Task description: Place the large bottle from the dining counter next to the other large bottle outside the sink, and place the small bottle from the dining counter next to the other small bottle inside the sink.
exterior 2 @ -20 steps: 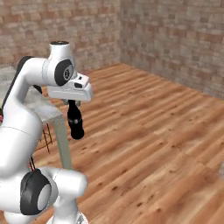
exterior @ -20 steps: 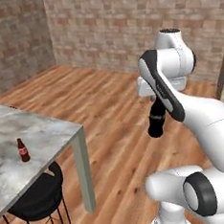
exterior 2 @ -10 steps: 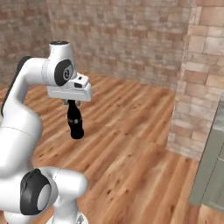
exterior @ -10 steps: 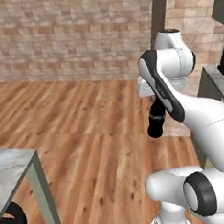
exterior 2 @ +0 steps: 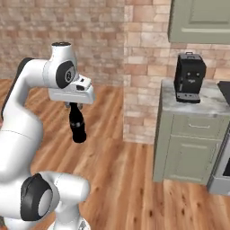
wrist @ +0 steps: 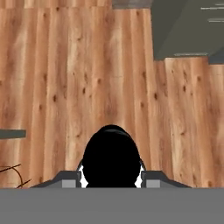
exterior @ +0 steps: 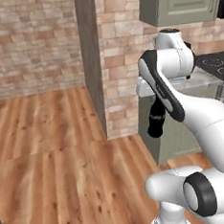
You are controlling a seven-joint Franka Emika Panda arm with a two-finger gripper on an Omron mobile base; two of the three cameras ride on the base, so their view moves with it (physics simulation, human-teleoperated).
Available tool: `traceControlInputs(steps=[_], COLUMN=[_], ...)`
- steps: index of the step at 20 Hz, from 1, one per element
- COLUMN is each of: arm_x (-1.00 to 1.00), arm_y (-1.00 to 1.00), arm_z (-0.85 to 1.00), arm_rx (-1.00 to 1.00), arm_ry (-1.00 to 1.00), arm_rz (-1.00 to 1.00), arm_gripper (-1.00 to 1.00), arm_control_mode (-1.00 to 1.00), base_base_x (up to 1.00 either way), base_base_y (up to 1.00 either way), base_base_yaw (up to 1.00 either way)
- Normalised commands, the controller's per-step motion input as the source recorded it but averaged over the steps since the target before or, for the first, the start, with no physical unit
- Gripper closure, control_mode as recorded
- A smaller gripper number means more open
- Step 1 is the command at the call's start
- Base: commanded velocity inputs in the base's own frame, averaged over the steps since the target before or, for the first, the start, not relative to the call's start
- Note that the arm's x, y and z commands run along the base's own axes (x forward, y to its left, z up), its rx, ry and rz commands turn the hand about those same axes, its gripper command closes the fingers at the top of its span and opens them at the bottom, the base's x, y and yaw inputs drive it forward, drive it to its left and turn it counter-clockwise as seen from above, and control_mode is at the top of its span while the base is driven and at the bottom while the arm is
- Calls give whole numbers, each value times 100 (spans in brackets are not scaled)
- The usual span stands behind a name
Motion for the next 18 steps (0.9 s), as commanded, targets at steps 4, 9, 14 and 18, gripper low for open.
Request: traceControlInputs(steps=[4,9,14,18], arm_x=[0,0,0,0], arm_y=[0,0,0,0], arm_z=[0,0,0,0], arm_rx=[0,0,0,0], arm_ry=[0,0,0,0], arm_rz=[0,0,0,0], arm_gripper=[100,100,100,100], arm_control_mode=[100,100,100,100], base_base_x=[-5,-4,0,0], base_base_y=[-16,-12,-3,0], base_base_yaw=[-57,-54,-59,-59])
